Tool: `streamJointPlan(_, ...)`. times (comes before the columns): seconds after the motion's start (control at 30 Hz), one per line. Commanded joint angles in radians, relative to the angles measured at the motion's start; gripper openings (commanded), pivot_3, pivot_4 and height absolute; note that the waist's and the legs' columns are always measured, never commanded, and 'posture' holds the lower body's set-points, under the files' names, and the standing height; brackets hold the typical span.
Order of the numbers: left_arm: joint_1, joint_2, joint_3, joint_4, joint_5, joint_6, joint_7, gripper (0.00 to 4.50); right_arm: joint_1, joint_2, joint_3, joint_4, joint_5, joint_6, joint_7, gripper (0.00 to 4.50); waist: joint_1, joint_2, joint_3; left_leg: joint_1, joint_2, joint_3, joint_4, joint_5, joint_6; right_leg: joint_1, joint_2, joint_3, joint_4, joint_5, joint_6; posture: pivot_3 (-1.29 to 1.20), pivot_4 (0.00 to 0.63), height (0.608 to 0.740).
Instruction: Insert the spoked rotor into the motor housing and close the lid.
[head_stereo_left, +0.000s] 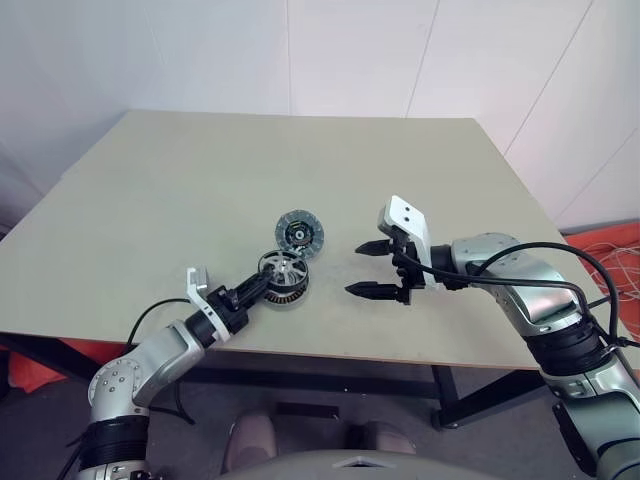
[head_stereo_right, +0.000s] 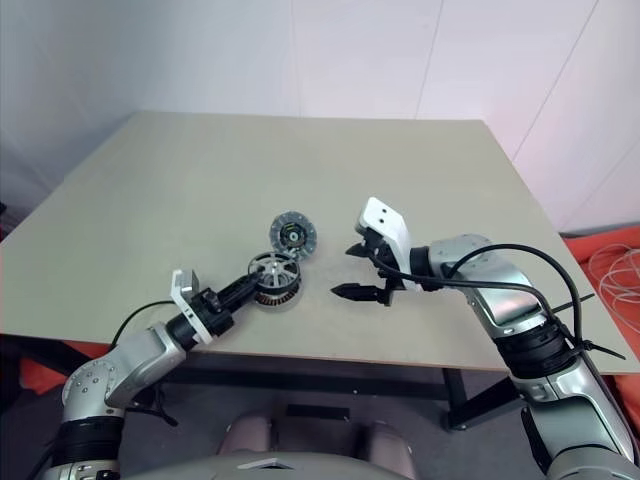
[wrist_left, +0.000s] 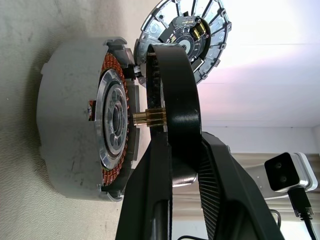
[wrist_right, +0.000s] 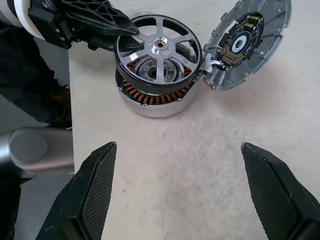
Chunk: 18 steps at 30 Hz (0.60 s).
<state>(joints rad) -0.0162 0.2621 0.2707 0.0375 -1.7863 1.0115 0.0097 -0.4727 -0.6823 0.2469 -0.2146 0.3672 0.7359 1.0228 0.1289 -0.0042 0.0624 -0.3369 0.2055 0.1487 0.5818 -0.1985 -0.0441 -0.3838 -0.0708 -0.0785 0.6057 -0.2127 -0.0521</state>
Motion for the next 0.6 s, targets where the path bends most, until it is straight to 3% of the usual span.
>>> streamJointPlan(0.03, -0.007, -0.002, 0.011, -0.01, -0.006, -0.013, -0.01, 0.4, -0.023, 0.005, -0.016, -0.02, 0.001, -0.02, -0.002, 4.5, 0.0, 0.0, 0.0, 0.0, 0.0, 0.0, 0.0, 0.0, 0.0, 0.0, 0.0, 0.0, 0.0, 0.0, 0.0, 0.0, 0.0, 0.74)
streamJointPlan(0.43, 0.021, -0.011, 0.023, -0.069, -0.057, -0.041, 0.024, 4.35, -0.019, 0.01, -0.019, -0.02, -0.007, -0.024, -0.008, 4.5, 0.0, 0.001, -0.001, 0.003, 0.0, 0.0, 0.0, 0.0, 0.0, 0.003, 0.0, 0.0, 0.0, 0.0, 0.0, 0.0, 0.0, 0.74)
streamJointPlan(0.6, 0.062, 0.02, -0.008, -0.163, -0.098, -0.038, 0.072, 4.48, -0.013, 0.014, -0.018, -0.024, -0.006, -0.024, -0.011, 4.5, -0.001, 0.001, -0.001, 0.004, 0.0, 0.0, 0.0, 0.0, 0.0, 0.004, 0.0, 0.0, 0.0, 0.0, 0.0, 0.0, 0.0, 0.74)
